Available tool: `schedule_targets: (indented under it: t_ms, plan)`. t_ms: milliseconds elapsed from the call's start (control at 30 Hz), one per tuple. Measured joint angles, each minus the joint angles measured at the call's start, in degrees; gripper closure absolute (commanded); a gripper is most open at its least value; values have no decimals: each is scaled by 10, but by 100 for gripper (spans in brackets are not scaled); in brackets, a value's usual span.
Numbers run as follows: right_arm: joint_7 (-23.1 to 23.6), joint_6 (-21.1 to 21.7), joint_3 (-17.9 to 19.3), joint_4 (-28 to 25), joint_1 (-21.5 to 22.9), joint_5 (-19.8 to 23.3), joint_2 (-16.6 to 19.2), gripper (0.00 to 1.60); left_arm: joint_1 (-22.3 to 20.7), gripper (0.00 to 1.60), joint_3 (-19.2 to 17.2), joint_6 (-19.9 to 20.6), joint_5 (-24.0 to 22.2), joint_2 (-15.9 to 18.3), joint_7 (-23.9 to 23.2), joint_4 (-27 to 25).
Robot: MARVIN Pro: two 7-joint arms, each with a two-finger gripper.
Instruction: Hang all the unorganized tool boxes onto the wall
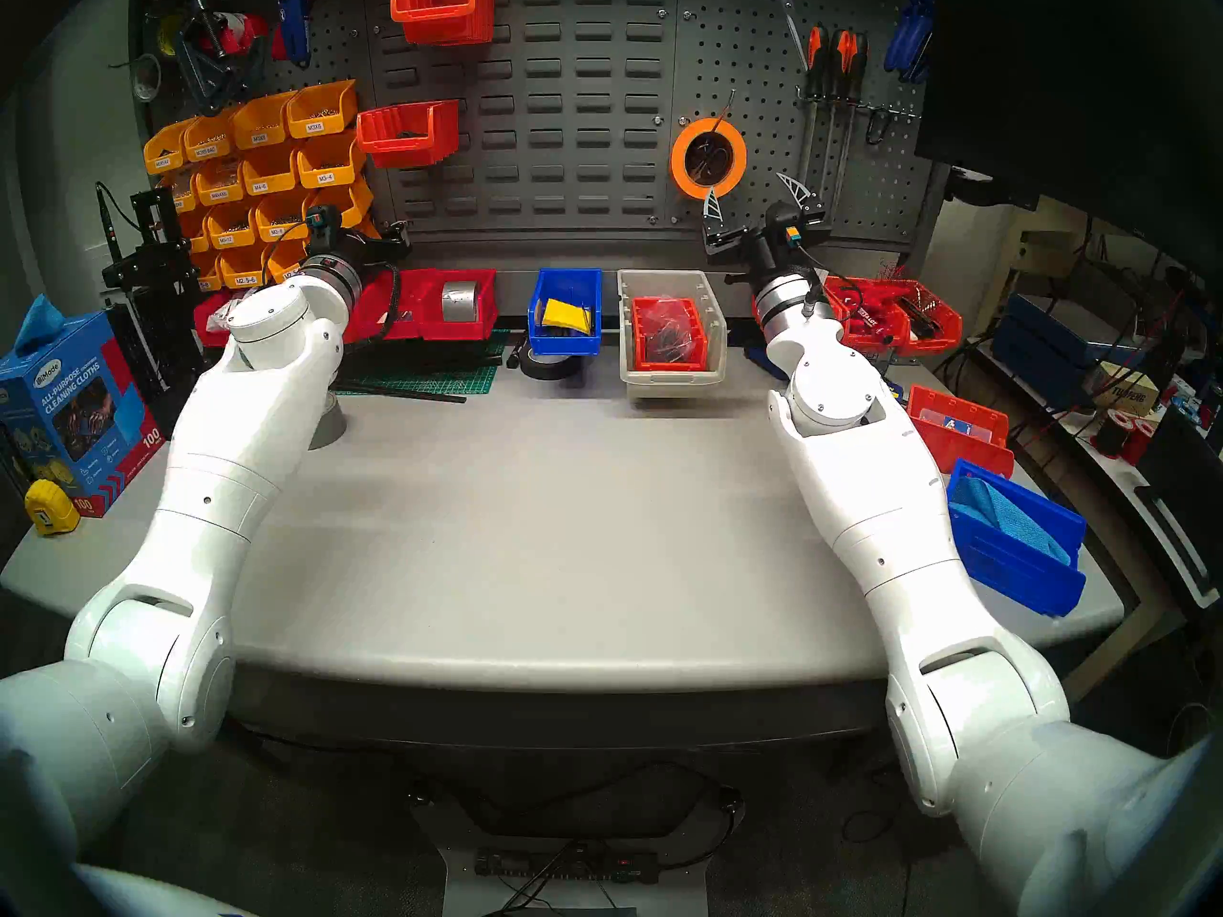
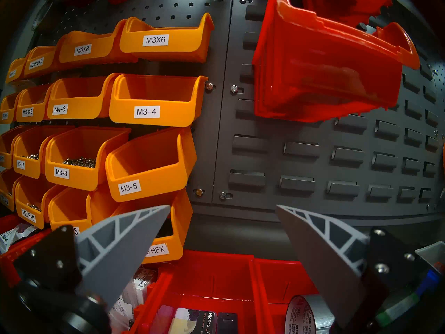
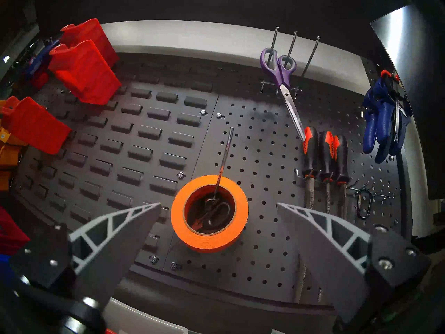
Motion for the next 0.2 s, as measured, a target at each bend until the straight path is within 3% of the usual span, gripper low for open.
schedule_targets:
  t_ms: [200]
  plan:
    - [-3, -4, 1, 0, 0, -4, 1, 0, 0, 0, 0, 0, 0, 0, 0, 0]
